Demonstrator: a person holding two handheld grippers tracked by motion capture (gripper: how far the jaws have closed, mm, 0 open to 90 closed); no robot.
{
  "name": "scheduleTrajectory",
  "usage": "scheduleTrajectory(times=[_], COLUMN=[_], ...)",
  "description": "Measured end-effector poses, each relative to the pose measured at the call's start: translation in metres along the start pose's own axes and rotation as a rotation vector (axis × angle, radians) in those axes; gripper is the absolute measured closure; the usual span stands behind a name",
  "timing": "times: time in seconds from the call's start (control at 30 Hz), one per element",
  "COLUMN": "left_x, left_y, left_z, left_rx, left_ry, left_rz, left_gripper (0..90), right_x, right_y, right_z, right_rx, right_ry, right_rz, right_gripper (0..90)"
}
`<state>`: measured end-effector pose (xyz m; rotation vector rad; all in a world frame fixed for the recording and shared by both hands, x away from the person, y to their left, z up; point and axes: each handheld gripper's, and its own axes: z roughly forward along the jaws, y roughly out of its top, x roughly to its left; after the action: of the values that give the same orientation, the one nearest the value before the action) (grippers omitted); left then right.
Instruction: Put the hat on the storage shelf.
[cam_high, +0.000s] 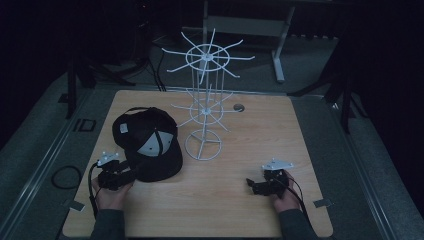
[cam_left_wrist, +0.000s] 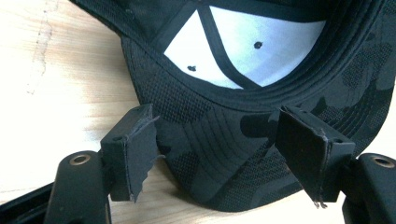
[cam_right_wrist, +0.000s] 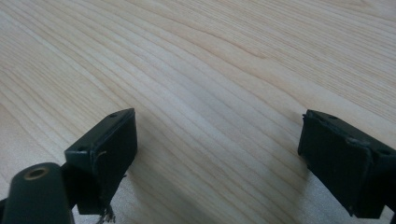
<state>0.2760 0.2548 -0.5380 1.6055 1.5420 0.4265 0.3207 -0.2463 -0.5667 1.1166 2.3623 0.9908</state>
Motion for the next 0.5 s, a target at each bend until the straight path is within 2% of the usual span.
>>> scheduleTrajectory(times=[0.17, 0.33, 0.5], left_x=[-0.0009, -0.0008, 0.0001], left_y=[-0.0009, -0.0013, -0.0022], left_z=[0.0017, 0.0011, 0.0040], left_rx=[0.007, -0.001, 0.017], left_ry=[0.004, 0.038, 0.033], left_rz=[0.005, 0.006, 0.003], left_gripper=[29.0, 26.8, 25.9], right_x=[0.0000, 0.0000, 0.0000], right_y=[0.0000, 0.0000, 0.0000], right_z=[0.0000, 0.0000, 0.0000], right_rx=[0.000, 0.000, 0.000], right_ry=[0.000, 0.000, 0.000], right_rz=[0.000, 0.000, 0.000], right_gripper=[11.7, 11.7, 11.7])
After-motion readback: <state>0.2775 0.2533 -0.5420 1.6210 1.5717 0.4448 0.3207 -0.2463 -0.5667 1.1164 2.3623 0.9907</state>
